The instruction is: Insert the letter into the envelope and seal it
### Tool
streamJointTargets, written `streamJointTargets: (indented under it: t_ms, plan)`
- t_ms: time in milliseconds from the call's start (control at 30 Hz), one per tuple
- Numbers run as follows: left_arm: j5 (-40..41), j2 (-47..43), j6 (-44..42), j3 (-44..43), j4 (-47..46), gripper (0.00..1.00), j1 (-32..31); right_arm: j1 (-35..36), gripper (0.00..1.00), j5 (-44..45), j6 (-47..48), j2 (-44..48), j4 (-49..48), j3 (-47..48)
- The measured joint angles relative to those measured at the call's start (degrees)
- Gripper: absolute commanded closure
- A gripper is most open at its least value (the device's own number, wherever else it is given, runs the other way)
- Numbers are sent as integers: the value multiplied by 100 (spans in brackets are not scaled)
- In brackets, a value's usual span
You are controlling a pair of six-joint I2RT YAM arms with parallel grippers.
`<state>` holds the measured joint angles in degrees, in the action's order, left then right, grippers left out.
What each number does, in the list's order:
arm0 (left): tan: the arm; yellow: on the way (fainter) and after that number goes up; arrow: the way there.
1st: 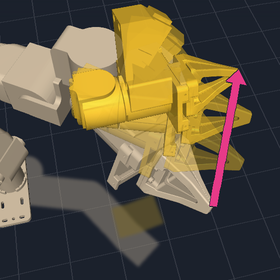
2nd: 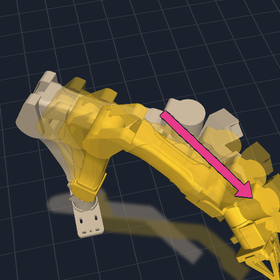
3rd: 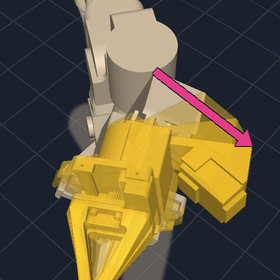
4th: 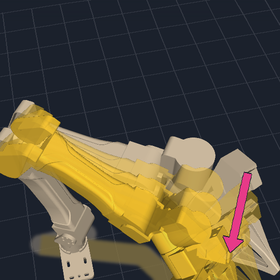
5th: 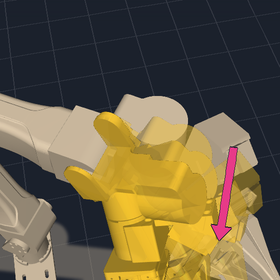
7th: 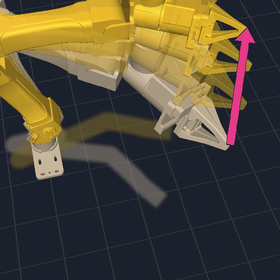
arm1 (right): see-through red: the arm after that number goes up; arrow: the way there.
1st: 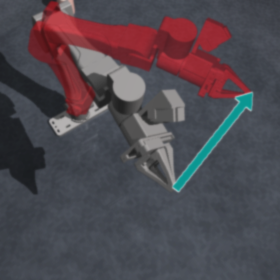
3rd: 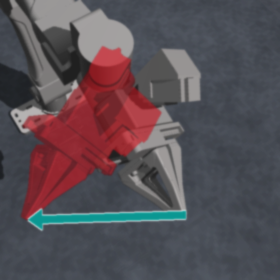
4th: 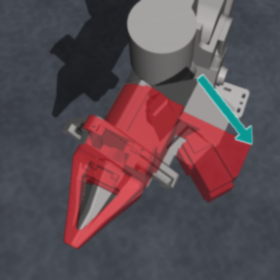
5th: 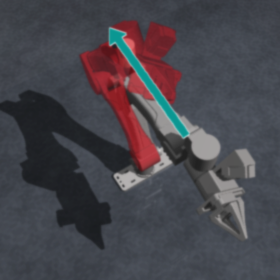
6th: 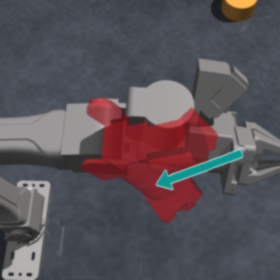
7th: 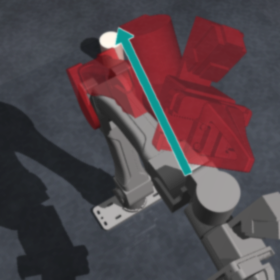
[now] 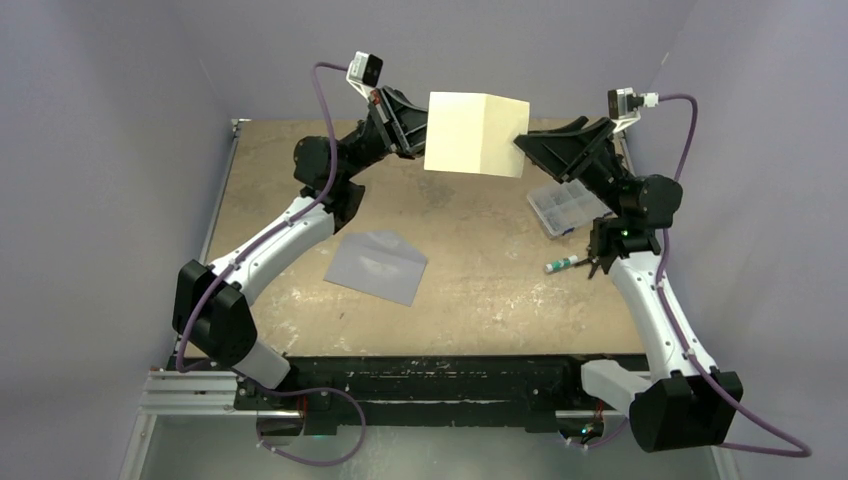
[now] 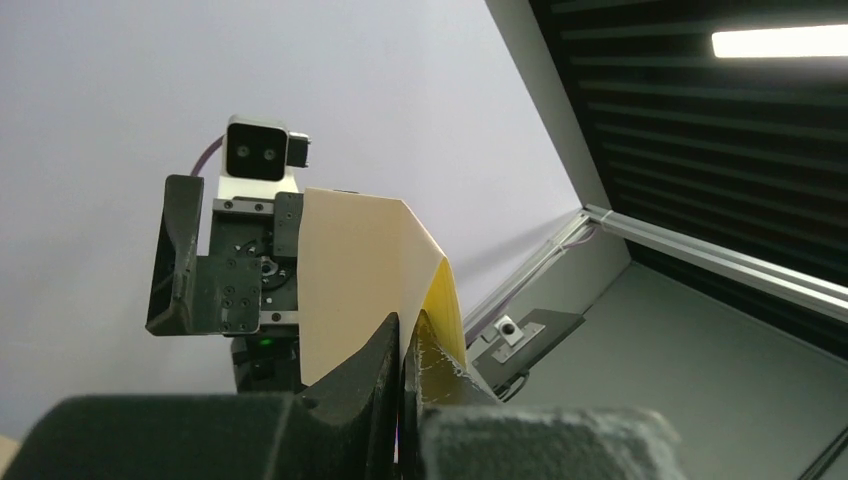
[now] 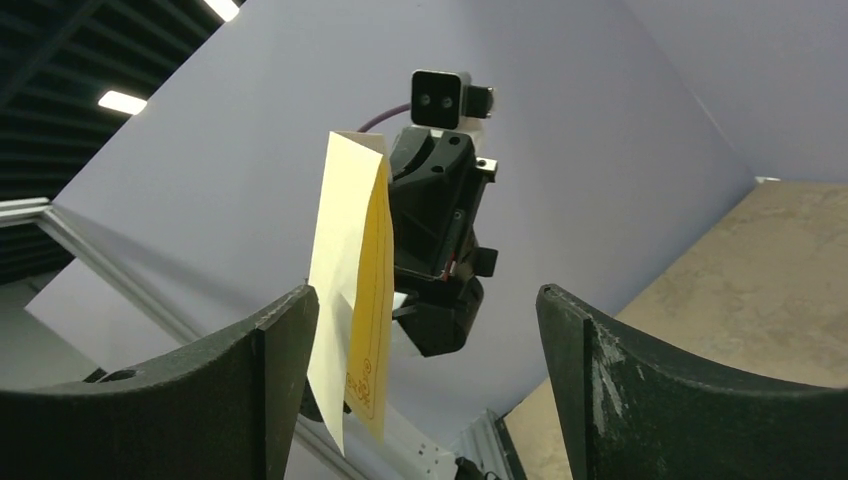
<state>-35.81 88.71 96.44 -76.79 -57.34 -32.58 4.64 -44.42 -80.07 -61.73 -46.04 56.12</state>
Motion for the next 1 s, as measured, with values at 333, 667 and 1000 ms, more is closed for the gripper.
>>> streamJointTargets:
  t_ms: [333, 667, 1000]
  plan:
    - [66, 46, 297, -35, -304, 100, -13, 343, 97, -46, -881, -337, -1185, 216]
    - [-105, -428, -1161, 136, 1217, 49, 433, 356, 100, 387, -522, -68, -778, 544]
    - [531, -1095, -4474, -667, 5967, 37, 1843, 356, 100, 1117, 1346, 302, 1176, 1200]
